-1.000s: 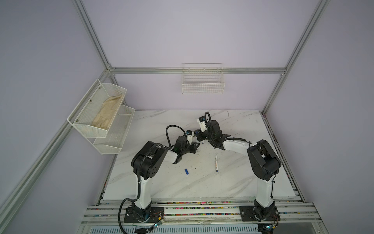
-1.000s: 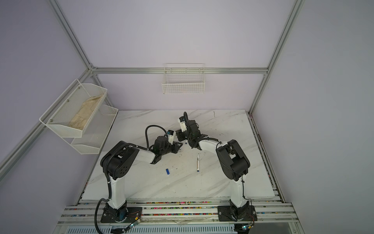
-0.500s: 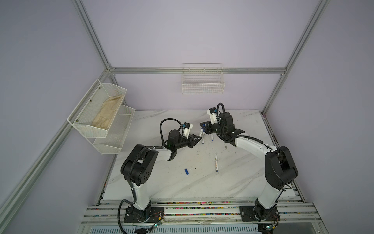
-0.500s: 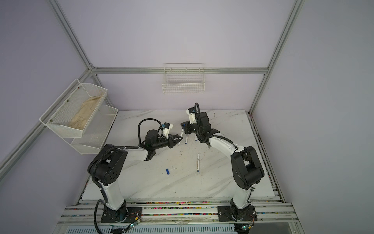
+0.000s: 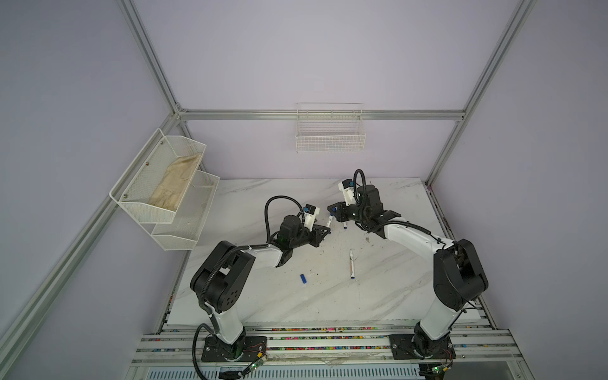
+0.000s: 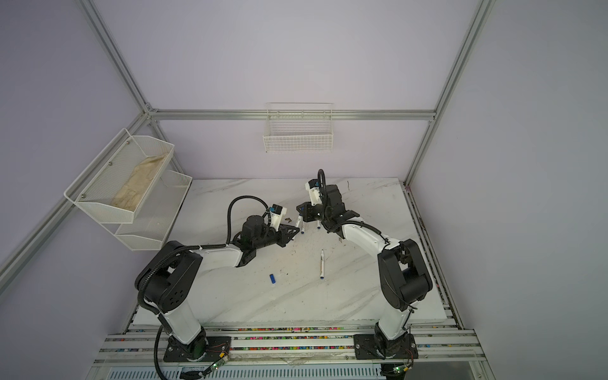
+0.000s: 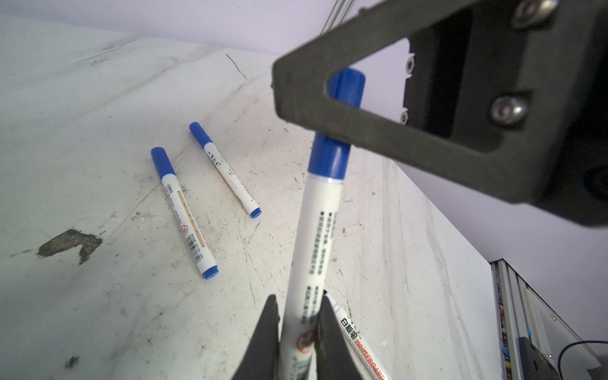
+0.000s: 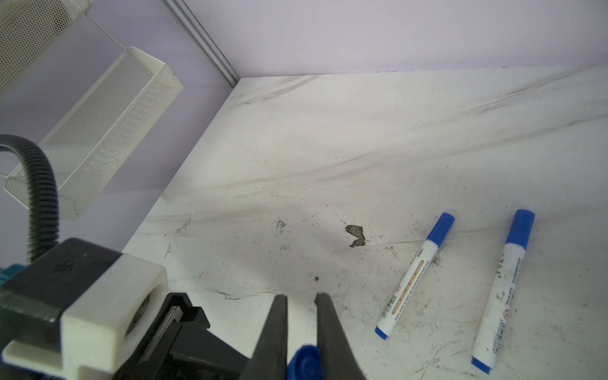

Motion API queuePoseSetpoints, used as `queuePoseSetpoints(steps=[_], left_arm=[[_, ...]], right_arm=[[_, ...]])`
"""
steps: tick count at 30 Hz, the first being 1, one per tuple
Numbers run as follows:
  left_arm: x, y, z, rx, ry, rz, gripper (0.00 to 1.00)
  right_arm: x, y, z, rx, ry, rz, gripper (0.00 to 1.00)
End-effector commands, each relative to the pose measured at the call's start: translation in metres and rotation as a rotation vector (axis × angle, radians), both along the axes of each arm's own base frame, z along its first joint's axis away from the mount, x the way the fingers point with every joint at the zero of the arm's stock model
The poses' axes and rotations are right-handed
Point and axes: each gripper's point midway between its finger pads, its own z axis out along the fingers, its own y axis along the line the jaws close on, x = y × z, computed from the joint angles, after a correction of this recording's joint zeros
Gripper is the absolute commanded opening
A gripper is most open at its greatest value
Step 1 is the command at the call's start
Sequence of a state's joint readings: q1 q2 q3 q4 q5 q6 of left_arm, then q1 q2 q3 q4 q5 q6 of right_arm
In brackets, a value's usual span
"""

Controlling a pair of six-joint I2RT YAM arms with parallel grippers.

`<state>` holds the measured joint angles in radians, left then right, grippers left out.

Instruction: Insert the pens into the pen caps

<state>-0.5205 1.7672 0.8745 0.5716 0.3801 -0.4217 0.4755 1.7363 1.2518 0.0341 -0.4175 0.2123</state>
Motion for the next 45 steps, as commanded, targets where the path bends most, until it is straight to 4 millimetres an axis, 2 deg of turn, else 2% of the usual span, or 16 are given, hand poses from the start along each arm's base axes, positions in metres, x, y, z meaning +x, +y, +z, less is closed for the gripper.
queuePoseSetpoints(steps=[1, 7, 10, 13, 20, 23, 28, 30, 33, 36, 38, 45], left_arm=[[0.065, 0.083, 0.095, -0.152, -0.257, 0.492, 0.00], [0.064, 0.077, 0.090, -0.153, -0.235, 0.482, 0.00], [0.062, 0.073, 0.087, -0.157, -0.222, 0.463, 0.00], [0.056, 0.059, 0.078, -0.153, -0.201, 0.413, 0.00], [0.031, 0.018, 0.040, -0.129, -0.106, 0.309, 0.00], [0.023, 0.004, 0.031, -0.123, -0.087, 0.284, 0.00], [0.016, -0.008, 0.028, -0.123, -0.077, 0.262, 0.00], [0.018, -0.007, 0.029, -0.126, -0.081, 0.272, 0.00], [0.023, -0.002, 0.030, -0.104, -0.074, 0.302, 0.00], [0.028, 0.003, 0.030, -0.087, -0.046, 0.307, 0.00], [0.036, 0.008, 0.023, -0.058, 0.013, 0.321, 0.00], [0.063, 0.020, -0.005, 0.120, 0.180, 0.324, 0.00]], right_arm=[[-0.065, -0.036, -0.098, -0.231, 0.365, 0.029, 0.00], [-0.060, -0.037, -0.088, -0.226, 0.329, 0.010, 0.00], [-0.055, -0.038, -0.074, -0.209, 0.280, -0.007, 0.00], [-0.050, -0.038, -0.055, -0.183, 0.223, -0.023, 0.01], [-0.033, -0.042, -0.010, -0.130, 0.090, -0.100, 0.10], [-0.025, -0.045, 0.010, -0.090, 0.047, -0.133, 0.20], [-0.019, -0.052, 0.033, -0.031, 0.006, -0.181, 0.48], [-0.017, -0.058, 0.045, -0.012, -0.032, -0.211, 0.55], [-0.017, -0.072, 0.061, 0.013, -0.086, -0.271, 0.59], [-0.016, -0.081, 0.062, 0.010, -0.085, -0.303, 0.58], [-0.015, -0.085, 0.057, 0.002, -0.071, -0.323, 0.58], [-0.014, -0.081, 0.043, -0.002, -0.027, -0.318, 0.56]])
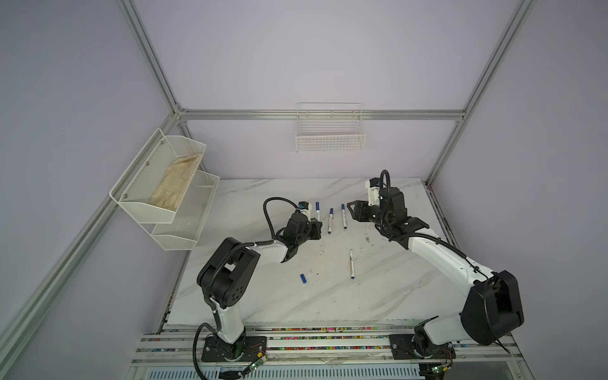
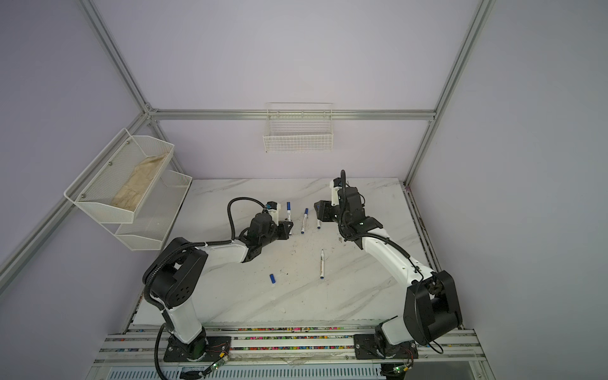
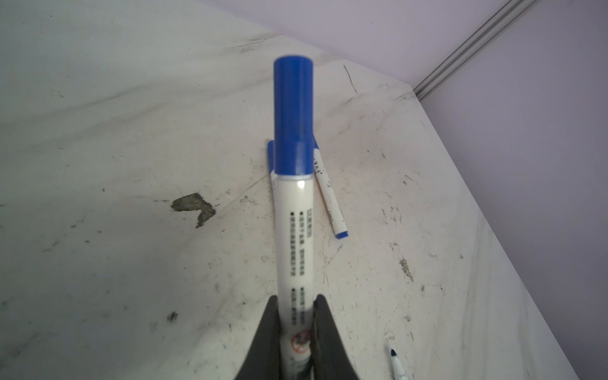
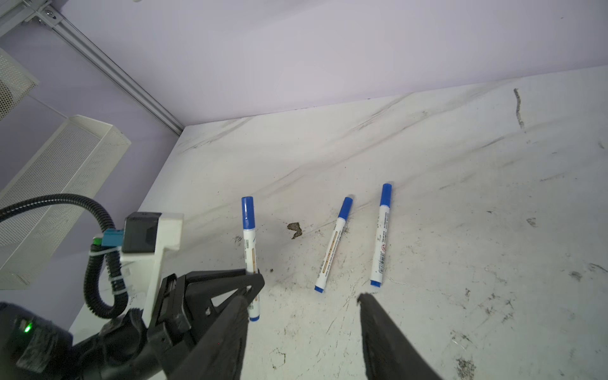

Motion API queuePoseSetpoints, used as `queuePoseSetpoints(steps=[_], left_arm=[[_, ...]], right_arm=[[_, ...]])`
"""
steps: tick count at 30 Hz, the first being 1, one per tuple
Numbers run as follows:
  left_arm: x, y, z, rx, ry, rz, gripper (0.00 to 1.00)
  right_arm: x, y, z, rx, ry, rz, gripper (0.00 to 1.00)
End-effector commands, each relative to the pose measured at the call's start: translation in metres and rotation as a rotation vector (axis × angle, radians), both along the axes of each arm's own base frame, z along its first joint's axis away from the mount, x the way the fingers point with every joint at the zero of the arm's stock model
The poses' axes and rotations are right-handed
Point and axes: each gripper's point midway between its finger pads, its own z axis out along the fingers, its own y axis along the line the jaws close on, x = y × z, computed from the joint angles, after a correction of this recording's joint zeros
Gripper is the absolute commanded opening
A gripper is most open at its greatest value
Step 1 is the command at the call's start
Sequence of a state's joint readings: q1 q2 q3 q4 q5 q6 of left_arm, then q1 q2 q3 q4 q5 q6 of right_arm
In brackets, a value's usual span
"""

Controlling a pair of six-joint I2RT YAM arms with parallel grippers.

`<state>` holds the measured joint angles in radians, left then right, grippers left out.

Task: Insert the pens into the pen caps
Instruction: 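Lower the capped marker to the table beside the other markers with the left gripper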

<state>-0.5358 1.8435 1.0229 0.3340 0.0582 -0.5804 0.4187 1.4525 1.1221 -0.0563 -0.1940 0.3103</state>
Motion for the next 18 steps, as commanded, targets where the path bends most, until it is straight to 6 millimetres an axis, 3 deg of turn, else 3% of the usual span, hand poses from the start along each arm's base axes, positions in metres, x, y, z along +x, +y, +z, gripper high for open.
queuePoseSetpoints(steps=[1, 11, 18], left_arm=[[0.022, -0.008, 0.024, 0.054, 0.016, -0.029, 0.00], [0.042, -0.018, -0.008, 0.128, 0.132, -0.071, 0.01], [0.054, -0.024, -0.025, 0.141, 0.156, -0.064, 0.10]], right_arm=[[0.004, -0.001, -0.007, 0.007, 0.023, -0.019, 0.56], [0.002, -0.002, -0.018, -0.003, 0.049, -0.020, 0.54], [0.002, -0.002, -0.022, -0.008, 0.057, -0.019, 0.53]])
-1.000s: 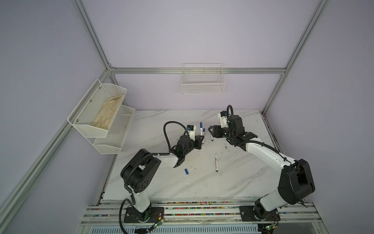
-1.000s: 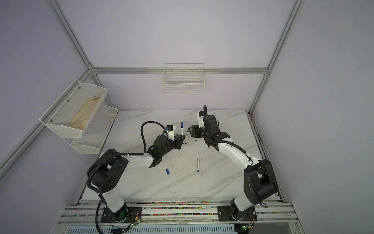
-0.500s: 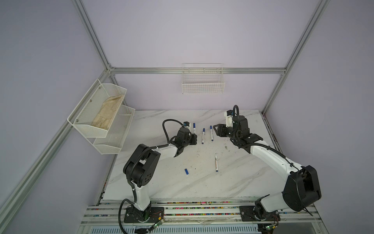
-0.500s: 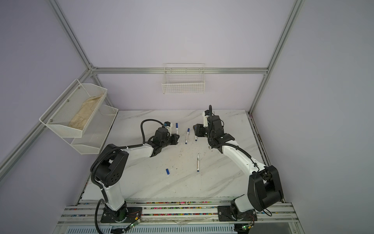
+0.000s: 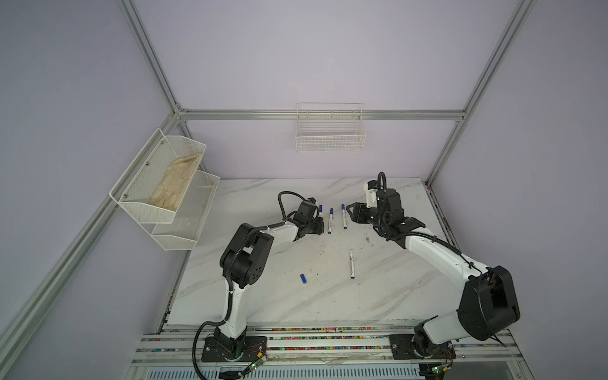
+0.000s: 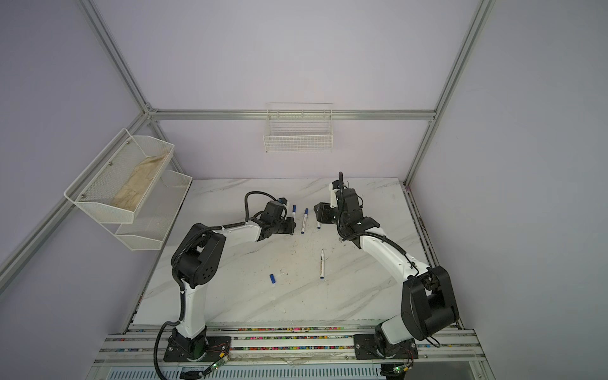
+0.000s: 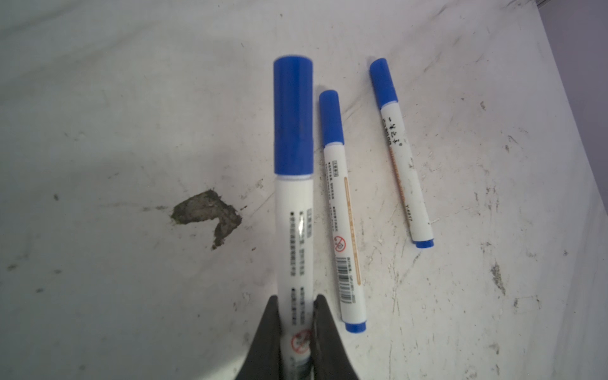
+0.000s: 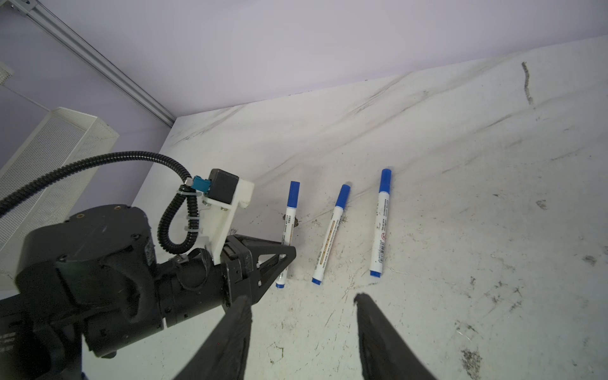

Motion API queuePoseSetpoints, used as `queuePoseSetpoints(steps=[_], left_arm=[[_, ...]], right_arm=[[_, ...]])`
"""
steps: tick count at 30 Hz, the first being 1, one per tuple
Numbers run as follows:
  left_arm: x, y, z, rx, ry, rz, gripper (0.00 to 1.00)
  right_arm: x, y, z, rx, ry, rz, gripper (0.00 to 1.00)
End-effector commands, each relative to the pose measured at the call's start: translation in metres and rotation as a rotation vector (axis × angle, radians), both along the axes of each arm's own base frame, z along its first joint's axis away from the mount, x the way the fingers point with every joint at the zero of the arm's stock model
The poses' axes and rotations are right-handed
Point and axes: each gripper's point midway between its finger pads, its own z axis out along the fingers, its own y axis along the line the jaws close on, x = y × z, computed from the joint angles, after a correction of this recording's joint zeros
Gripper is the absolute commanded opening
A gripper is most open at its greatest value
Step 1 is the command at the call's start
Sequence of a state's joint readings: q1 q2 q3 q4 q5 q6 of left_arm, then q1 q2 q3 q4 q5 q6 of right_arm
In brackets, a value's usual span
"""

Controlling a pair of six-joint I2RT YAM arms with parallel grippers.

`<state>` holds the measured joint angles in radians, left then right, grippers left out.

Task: Insert the pens into the pen caps
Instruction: 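Lower the capped marker to the table beside the other markers with the left gripper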

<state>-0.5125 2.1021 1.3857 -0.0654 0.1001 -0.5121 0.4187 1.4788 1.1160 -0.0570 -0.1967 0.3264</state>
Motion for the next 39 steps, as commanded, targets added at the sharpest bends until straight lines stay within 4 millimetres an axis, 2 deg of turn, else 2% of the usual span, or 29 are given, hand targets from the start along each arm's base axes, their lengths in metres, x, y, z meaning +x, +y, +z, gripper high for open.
queuePoseSetpoints(steps=[1, 10, 19, 39], left_arm=[[0.024, -0.011, 0.034, -0.028, -0.074, -0.012, 0.11], [0.021, -0.010, 0.021, -0.001, -0.033, -0.020, 0.20], [0.021, -0.012, 0.021, -0.013, -0.026, -0.021, 0.22], [0.014, -0.020, 0.016, -0.075, 0.016, -0.040, 0.37]], right_arm=[[0.000, -0.003, -0.007, -0.009, 0.019, -0.014, 0.53], [0.000, -0.004, -0.010, -0.015, 0.025, -0.015, 0.52], [-0.001, -0.002, -0.018, -0.021, 0.050, -0.006, 0.51], [0.001, -0.001, -0.031, -0.032, 0.093, -0.006, 0.50]])
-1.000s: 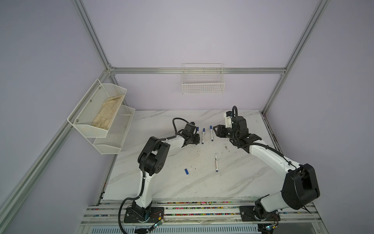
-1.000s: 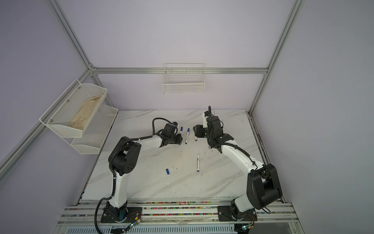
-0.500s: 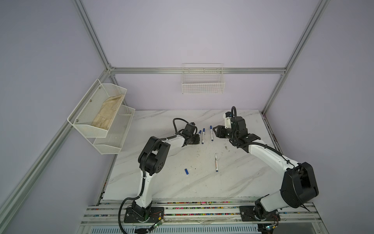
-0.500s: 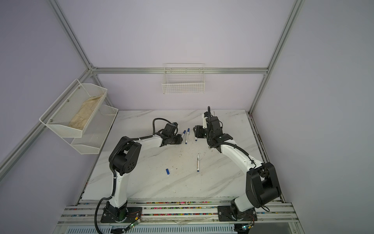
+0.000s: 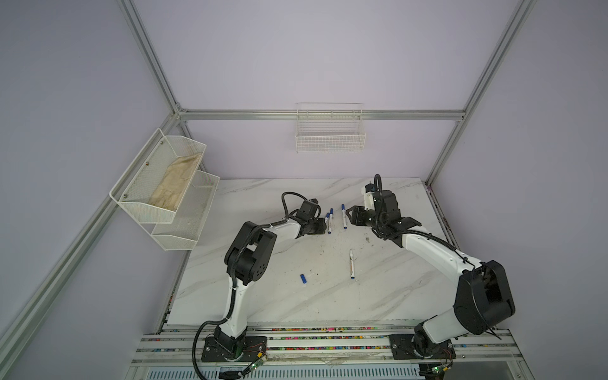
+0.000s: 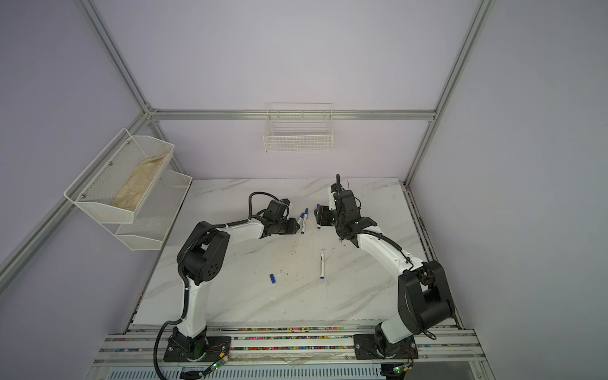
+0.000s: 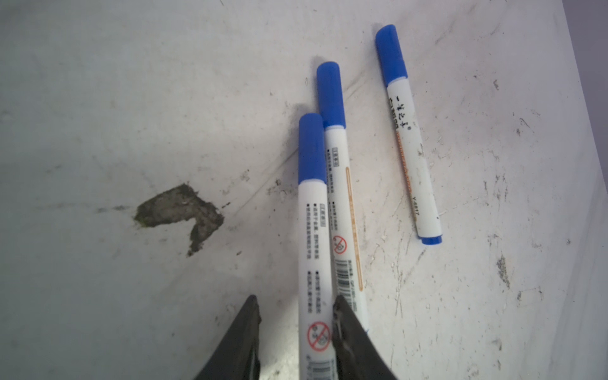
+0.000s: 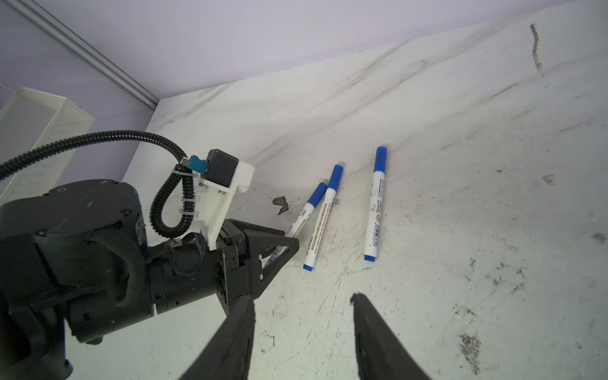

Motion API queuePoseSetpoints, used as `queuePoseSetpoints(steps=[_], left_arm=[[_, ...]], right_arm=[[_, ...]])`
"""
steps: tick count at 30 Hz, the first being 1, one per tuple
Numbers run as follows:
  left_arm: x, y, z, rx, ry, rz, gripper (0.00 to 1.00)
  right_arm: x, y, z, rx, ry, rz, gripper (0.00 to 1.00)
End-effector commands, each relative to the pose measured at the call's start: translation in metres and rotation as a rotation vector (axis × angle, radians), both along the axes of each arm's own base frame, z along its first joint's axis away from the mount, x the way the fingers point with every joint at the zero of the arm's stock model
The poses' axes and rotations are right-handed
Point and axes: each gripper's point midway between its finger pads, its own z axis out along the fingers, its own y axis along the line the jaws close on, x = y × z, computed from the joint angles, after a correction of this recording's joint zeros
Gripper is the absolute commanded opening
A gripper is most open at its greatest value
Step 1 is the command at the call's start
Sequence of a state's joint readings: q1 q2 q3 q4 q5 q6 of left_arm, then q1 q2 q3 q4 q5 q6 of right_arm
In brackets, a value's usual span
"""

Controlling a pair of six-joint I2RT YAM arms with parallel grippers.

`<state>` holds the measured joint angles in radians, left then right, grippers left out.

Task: Insert the pens into the pen caps
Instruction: 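Lower the capped marker to the table beside the other markers with the left gripper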

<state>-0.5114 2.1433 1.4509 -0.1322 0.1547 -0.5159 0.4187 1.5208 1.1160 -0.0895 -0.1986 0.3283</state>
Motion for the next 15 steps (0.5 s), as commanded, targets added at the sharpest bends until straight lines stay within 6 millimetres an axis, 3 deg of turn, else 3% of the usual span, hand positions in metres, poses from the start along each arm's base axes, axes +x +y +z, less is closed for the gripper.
queuePoseSetpoints(steps=[1, 15], left_arm=[[0.014, -0.011, 0.021, -0.061, -0.038, -0.005, 0.37], [0.009, 0.006, -0.003, 0.032, 0.002, 0.070, 0.39]], right_arm=[[0.001, 0.000, -0.006, -0.004, 0.024, -0.005, 0.50], [-0.001, -0.001, -0.007, -0.006, 0.027, 0.001, 0.50]])
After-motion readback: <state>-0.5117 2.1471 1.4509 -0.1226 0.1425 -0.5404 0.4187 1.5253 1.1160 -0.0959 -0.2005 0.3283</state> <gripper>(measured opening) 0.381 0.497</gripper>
